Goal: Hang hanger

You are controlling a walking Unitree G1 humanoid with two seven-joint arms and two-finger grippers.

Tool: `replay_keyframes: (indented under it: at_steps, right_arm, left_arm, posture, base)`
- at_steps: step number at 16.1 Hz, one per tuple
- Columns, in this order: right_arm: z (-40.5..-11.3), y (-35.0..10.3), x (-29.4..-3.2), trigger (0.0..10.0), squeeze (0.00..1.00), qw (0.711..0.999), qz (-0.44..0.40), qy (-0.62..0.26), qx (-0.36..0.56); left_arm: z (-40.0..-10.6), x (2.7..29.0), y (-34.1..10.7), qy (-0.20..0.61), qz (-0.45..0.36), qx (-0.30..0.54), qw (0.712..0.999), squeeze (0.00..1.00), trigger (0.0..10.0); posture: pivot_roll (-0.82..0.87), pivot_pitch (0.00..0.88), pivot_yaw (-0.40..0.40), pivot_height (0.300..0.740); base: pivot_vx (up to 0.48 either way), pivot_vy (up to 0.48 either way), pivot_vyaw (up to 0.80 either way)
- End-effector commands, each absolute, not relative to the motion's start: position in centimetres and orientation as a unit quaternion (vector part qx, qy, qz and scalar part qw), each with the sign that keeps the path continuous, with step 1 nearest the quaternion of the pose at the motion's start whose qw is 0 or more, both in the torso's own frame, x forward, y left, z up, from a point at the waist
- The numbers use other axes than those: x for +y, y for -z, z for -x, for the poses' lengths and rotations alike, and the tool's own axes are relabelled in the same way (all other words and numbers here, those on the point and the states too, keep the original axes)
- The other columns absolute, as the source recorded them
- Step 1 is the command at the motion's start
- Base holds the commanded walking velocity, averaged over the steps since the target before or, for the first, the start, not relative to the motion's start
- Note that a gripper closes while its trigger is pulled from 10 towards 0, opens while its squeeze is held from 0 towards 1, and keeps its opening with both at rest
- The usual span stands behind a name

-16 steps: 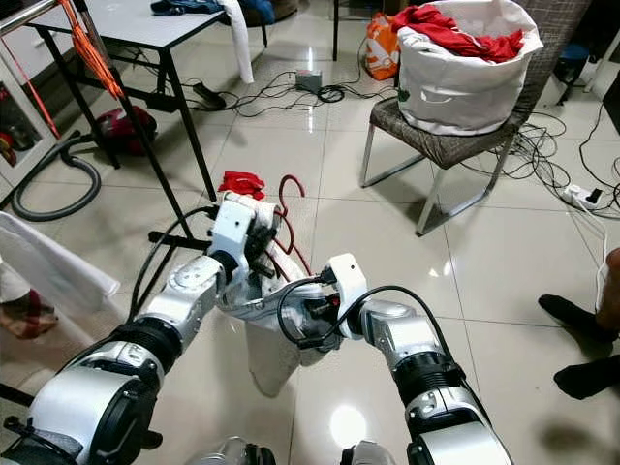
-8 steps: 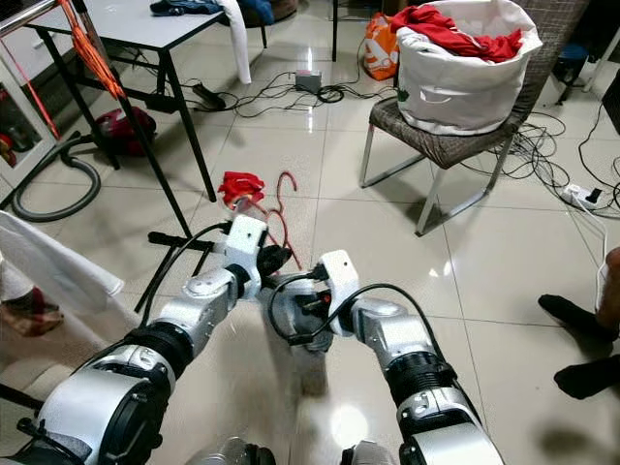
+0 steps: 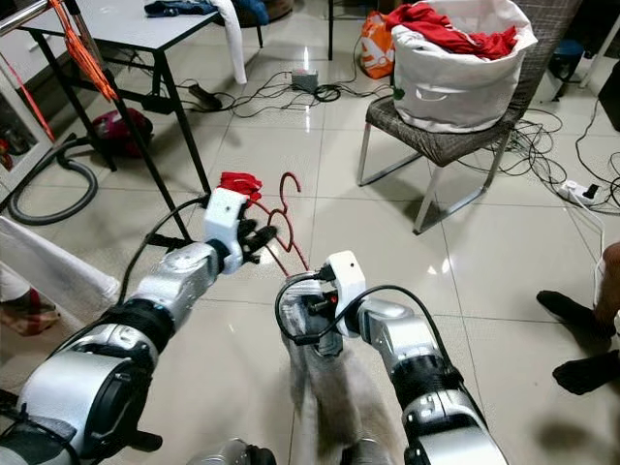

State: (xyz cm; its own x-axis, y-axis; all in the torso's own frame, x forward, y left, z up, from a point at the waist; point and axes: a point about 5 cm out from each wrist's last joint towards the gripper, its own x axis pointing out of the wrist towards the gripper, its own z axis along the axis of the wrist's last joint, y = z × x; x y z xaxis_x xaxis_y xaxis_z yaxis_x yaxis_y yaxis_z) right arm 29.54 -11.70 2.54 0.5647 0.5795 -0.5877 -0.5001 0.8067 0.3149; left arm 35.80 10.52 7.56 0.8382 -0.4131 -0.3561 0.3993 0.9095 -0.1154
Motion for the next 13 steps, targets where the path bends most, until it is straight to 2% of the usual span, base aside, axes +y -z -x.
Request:
replay_keyframes:
  at_steps: [1, 3, 6, 8, 10, 11, 13]
  right_arm:
    - [-30.3, -3.9, -11.5, 10.0, 0.0, 0.894, -0.055, -0.31, 0.318]
    - [-30.1, -4.0, -12.5, 10.0, 0.0, 0.903, -0.019, -0.298, 0.308]
    - [-29.6, -3.5, -15.0, 10.0, 0.0, 0.922, 0.055, -0.257, 0.284]
    - [-29.7, -4.0, -16.9, 10.0, 0.0, 0.937, 0.052, -0.227, 0.259]
    - [-29.6, -4.3, -17.7, 10.0, 0.0, 0.935, 0.069, -0.236, 0.257]
    - [-29.1, -3.8, -18.6, 10.0, 0.0, 0.922, 0.084, -0.255, 0.279]
    - [-28.7, -3.1, -19.3, 10.0, 0.0, 0.908, 0.113, -0.269, 0.299]
  left_arm:
    - [-35.2, 11.7, -6.2, 0.174, 0.03, 0.22, 0.959, 0.0, 10.0]
    - [-33.1, 13.9, -2.9, 0.1, 0.06, 0.279, 0.953, 0.0, 10.0]
    - [-31.4, 16.1, -0.8, 0.011, 0.124, 0.307, 0.944, 0.0, 10.0]
    - [-30.1, 16.7, 0.4, -0.007, 0.11, 0.326, 0.939, 0.0, 10.0]
    - [-28.7, 16.9, 1.8, -0.034, 0.128, 0.362, 0.923, 0.0, 10.0]
    - [-27.0, 17.3, 3.4, -0.083, 0.155, 0.403, 0.898, 0.0, 10.0]
    - [-25.8, 16.9, 4.3, -0.097, 0.173, 0.431, 0.88, 0.0, 10.0]
  posture:
    - [-0.18, 0.0, 0.111, 0.74]
    - [-0.19, 0.0, 0.107, 0.74]
    - [-0.19, 0.0, 0.097, 0.74]
    - [-0.19, 0.0, 0.092, 0.74]
    - [-0.19, 0.0, 0.094, 0.74]
    - [-0.19, 0.0, 0.097, 0.74]
    - [-0.19, 0.0, 0.098, 0.74]
  base:
    - [0.0, 0.0, 0.0]
    - [0.0, 0.0, 0.0]
    - [0.0, 0.0, 0.0]
    - [0.0, 0.0, 0.0]
    - [0.0, 0.0, 0.0]
    - [0.0, 0.0, 0.0]
    - [0.0, 0.0, 0.0]
